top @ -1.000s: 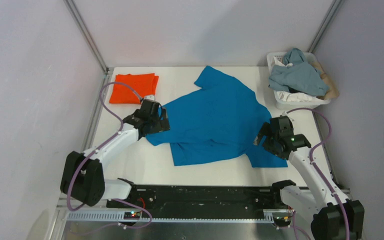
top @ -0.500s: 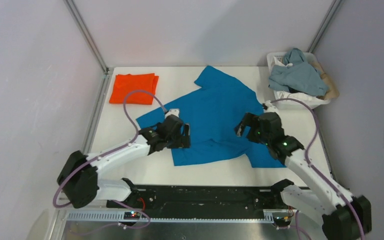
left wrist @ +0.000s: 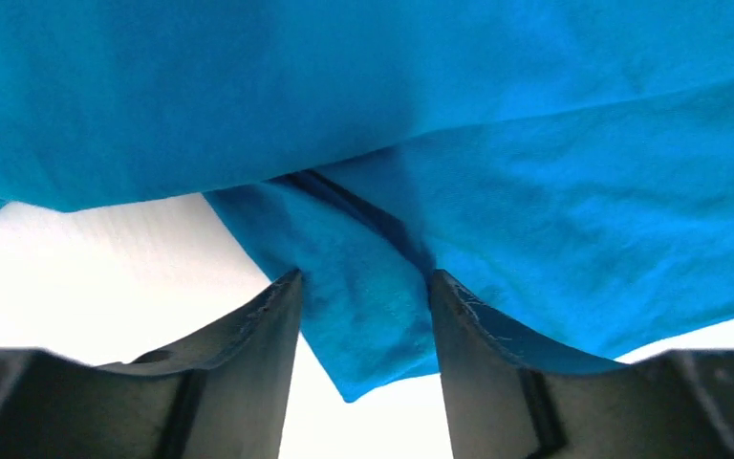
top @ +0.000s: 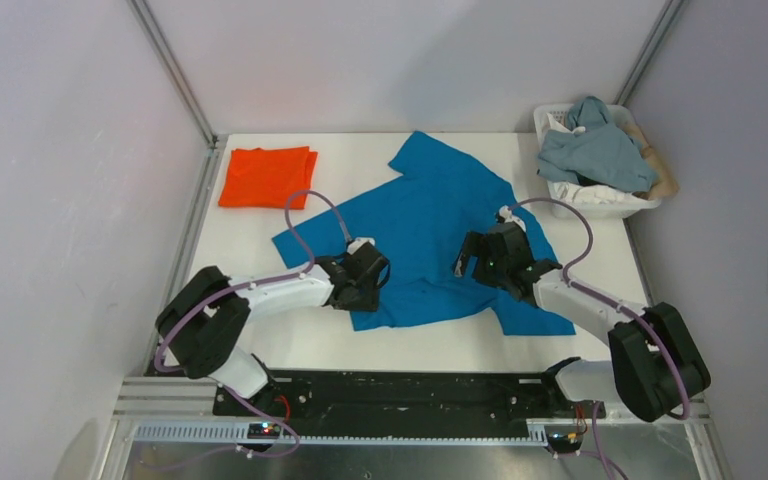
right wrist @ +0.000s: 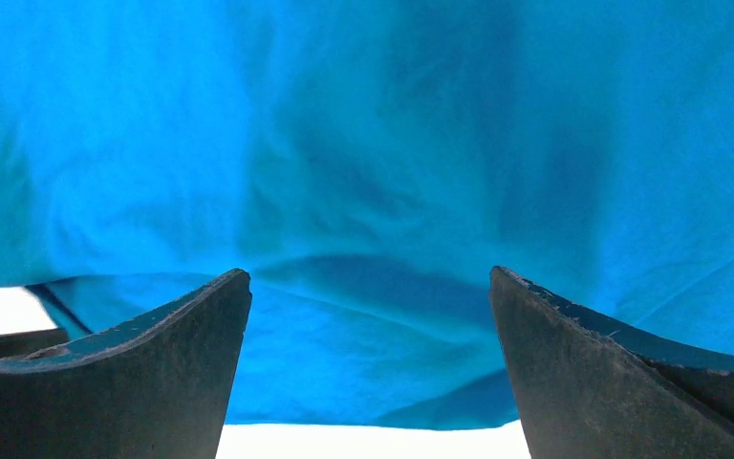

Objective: Fold and stack the t-shirts
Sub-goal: Flatten out the tshirt

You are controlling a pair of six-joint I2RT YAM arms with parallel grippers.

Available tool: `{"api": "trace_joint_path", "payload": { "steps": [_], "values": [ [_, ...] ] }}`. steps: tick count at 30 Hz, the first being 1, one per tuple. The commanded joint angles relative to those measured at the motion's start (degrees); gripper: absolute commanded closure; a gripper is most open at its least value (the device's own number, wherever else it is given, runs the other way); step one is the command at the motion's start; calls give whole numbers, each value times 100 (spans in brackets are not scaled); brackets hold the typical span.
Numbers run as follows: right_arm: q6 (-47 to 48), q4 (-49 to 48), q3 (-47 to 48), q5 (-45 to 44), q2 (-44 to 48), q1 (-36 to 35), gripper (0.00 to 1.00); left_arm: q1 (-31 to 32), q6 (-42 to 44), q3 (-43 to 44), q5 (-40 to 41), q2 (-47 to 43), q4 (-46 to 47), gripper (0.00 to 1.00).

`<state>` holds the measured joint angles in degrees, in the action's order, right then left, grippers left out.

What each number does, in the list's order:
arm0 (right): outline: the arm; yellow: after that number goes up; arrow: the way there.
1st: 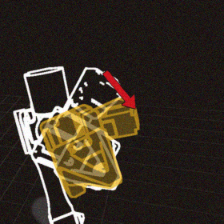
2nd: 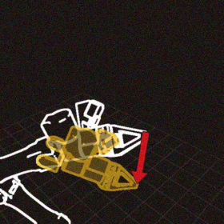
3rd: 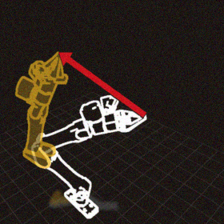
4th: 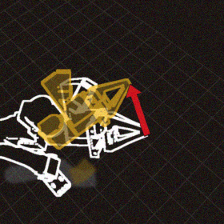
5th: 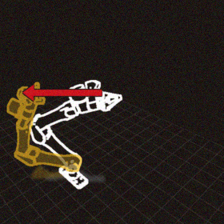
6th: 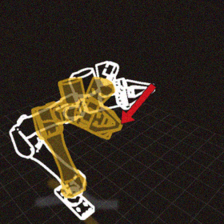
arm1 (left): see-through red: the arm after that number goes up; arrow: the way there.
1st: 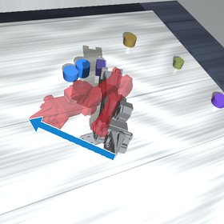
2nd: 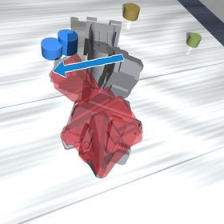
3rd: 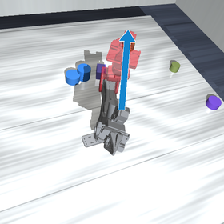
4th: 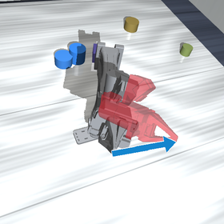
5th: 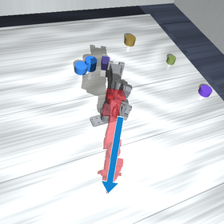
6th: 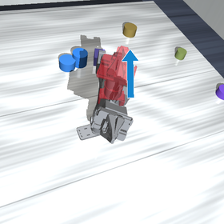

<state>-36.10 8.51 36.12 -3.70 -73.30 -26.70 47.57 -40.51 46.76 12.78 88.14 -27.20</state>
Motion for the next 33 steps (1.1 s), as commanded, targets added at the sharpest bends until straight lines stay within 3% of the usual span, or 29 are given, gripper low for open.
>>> {"api": "trace_joint_path", "payload": {
  "steps": [1, 4, 8, 13, 18, 25, 29, 30, 33],
  "values": [
    [-277, -218, -186, -305, -199, 111, 1, 36, -287, -311, -107, 55, -19, 52],
    [-378, -260, -263, -347, -312, 135, 1, 33, -439, -557, -91, -219, -91, 67],
    [-514, -258, -302, -400, -512, 130, 1, 36, -567, -805, 51, -774, -271, 98],
    [-593, -313, -405, -322, -673, 122, 1, 31, -734, -855, 253, -1191, -846, 100],
    [-766, -365, -513, -157, -652, 100, 1, 33, -1086, -907, 418, -2427, -1824, 100],
    [-897, 61, -531, -5, -450, -80, 1, 33, -2006, -1634, -245, -3730, -2343, 100],
    [-881, 369, -534, -83, -229, -87, 1, 40, -2336, -2163, -663, -3727, -2593, 79],
    [-881, 400, -531, -80, -132, -89, 1, 35, -2355, -2189, -742, -3736, -2630, 67],
    [-848, 487, -532, -63, 114, -98, 1, 67, -2137, -2004, -1052, -3971, -2774, 42]
  ]
}}
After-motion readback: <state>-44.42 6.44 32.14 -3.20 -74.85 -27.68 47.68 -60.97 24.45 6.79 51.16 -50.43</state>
